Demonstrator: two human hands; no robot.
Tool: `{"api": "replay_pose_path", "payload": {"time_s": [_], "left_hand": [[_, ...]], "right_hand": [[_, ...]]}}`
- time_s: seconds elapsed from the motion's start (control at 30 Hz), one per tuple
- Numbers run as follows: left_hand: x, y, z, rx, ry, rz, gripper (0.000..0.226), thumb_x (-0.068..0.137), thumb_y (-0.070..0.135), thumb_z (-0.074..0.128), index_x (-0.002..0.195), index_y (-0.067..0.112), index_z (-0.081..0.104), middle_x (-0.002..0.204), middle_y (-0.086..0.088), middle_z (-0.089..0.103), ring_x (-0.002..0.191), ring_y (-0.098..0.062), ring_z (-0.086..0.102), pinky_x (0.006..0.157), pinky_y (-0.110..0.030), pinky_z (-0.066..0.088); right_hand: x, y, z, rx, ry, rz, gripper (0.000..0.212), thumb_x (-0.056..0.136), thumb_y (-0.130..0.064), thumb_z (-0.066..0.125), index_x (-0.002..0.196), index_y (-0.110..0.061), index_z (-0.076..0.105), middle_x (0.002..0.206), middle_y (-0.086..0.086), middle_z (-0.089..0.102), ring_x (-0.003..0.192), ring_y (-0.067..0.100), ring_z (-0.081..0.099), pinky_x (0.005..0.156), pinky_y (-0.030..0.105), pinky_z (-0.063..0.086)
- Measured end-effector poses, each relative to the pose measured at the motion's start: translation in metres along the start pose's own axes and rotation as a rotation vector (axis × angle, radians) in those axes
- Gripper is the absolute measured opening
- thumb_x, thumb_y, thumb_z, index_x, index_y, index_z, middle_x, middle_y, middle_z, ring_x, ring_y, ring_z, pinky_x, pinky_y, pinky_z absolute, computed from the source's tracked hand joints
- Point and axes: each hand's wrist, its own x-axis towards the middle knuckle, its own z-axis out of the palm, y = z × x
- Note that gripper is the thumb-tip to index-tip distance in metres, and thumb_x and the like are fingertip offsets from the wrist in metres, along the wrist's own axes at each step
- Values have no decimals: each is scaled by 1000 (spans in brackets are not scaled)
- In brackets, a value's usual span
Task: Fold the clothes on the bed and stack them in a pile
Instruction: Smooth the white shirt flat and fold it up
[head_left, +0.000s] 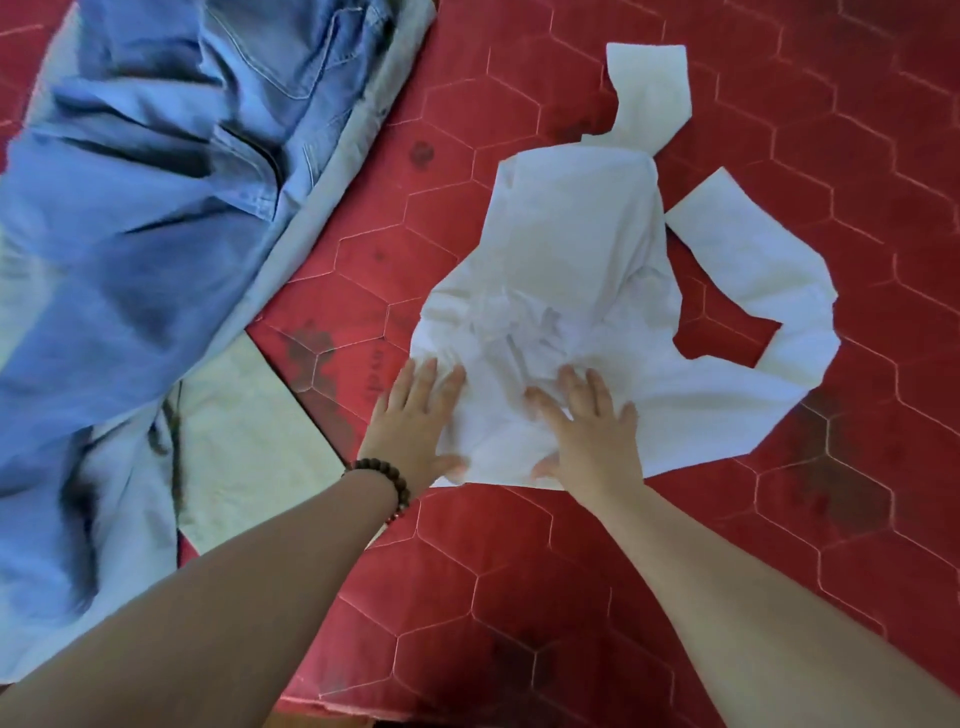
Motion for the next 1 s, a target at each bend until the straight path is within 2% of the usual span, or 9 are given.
{"api": "replay_pose_path", "payload": {"time_s": [0.07,0.13,0.33,0.43,0.57,0.73,0.8,0.93,1.0], "left_hand": [[-5,0,0,-54,76,19,85,86,50,62,153,26,16,154,-4,23,139,-29,20,113,-44,30],[-9,4,-2,-143,105,51,55,92,33,59,142,20,40,137,-2,42,122,-26,37,100,-41,42],[-18,39,-22,-353,43,72,20,102,24,42,98,9,56,94,-3,55,85,-27,57,76,-37,45],[-29,73,-39,-470,58,167,20,100,19,45,82,9,49,74,2,48,73,-23,51,66,-28,35],[-48,129,-78,-627,106,324,20,97,10,49,78,8,46,62,7,41,56,-6,38,55,-19,28],[-97,208,-152,-655,159,511,43,96,6,51,62,23,32,58,6,32,55,-7,32,54,-25,23],[-127,243,-189,-648,174,578,40,96,7,52,62,18,33,59,5,31,56,-7,30,58,-29,21],[-192,308,-268,-644,182,730,32,93,9,53,62,15,46,56,10,38,52,-3,35,55,-27,26],[-226,336,-305,-752,132,771,29,94,23,55,65,21,60,57,11,51,54,-3,46,58,-24,37]], "right_hand": [[-8,3,1,23,104,28,59,86,-45,63,138,-36,37,145,-1,34,132,26,30,98,46,36],[-17,6,3,28,108,49,36,95,-27,53,130,-28,45,129,-3,47,117,23,42,90,37,39],[-54,23,2,387,129,135,8,98,-12,47,98,-16,54,92,-1,57,90,22,52,72,33,40],[-85,34,-7,663,199,189,13,95,-8,53,86,-18,53,82,-1,56,80,22,52,68,32,40],[-139,48,-24,924,294,203,18,96,-8,53,109,-16,62,98,0,65,92,19,61,85,29,48],[-236,59,-64,903,339,65,91,79,-26,78,148,-43,22,140,-29,34,127,-5,36,102,10,29],[-278,56,-95,895,497,45,97,76,-29,81,150,-40,19,143,-20,36,128,-4,34,102,7,27],[-357,66,-173,902,1034,236,26,89,-6,64,115,-10,65,101,-4,66,89,3,56,81,17,45],[-397,79,-215,910,1108,309,13,93,-8,58,85,-15,64,71,-9,56,65,1,46,62,17,37]]}}
